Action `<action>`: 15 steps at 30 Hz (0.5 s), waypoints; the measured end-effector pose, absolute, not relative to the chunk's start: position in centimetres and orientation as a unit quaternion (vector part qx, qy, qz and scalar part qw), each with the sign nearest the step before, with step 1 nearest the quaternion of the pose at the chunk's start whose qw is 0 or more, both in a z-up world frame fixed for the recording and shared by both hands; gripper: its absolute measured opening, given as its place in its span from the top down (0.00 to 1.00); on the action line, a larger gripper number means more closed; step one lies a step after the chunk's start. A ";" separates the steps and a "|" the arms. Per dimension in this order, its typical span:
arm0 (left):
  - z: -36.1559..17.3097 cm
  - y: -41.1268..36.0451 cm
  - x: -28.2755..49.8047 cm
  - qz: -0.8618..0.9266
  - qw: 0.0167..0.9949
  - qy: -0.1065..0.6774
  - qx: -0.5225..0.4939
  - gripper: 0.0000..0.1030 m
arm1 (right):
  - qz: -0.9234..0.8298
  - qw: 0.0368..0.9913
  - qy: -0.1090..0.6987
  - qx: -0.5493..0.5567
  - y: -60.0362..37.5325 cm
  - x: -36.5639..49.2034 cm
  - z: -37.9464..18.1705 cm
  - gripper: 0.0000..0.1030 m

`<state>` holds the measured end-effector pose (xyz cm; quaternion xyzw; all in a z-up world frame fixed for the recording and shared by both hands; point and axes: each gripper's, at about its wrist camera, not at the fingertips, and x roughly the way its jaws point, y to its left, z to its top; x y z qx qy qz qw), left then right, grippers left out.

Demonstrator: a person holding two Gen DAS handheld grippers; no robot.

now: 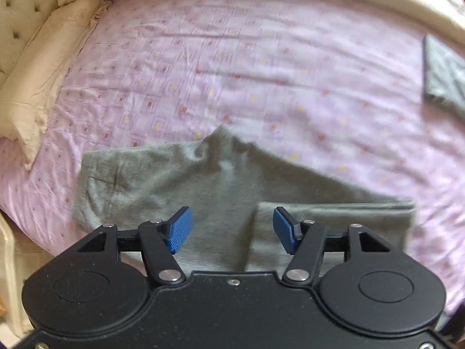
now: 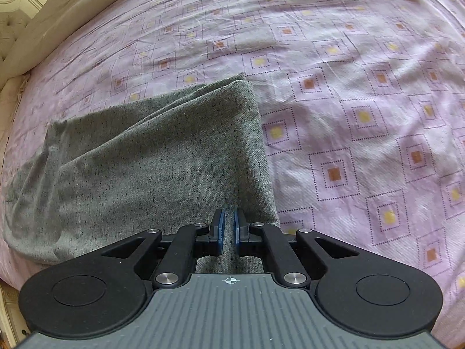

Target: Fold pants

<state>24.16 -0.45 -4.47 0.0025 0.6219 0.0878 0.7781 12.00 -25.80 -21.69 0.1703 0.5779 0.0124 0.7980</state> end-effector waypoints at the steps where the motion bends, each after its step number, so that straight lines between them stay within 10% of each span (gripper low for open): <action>1: -3.3 -0.7 24.5 0.089 0.778 0.622 -0.014 0.38 | 0.012 0.798 0.579 0.169 -25.8 12.0 -21.6 0.94; 15: 0.0 -1.0 22.9 0.033 0.792 0.610 -0.009 0.37 | 0.044 0.825 0.538 0.169 -24.4 11.1 -19.6 0.94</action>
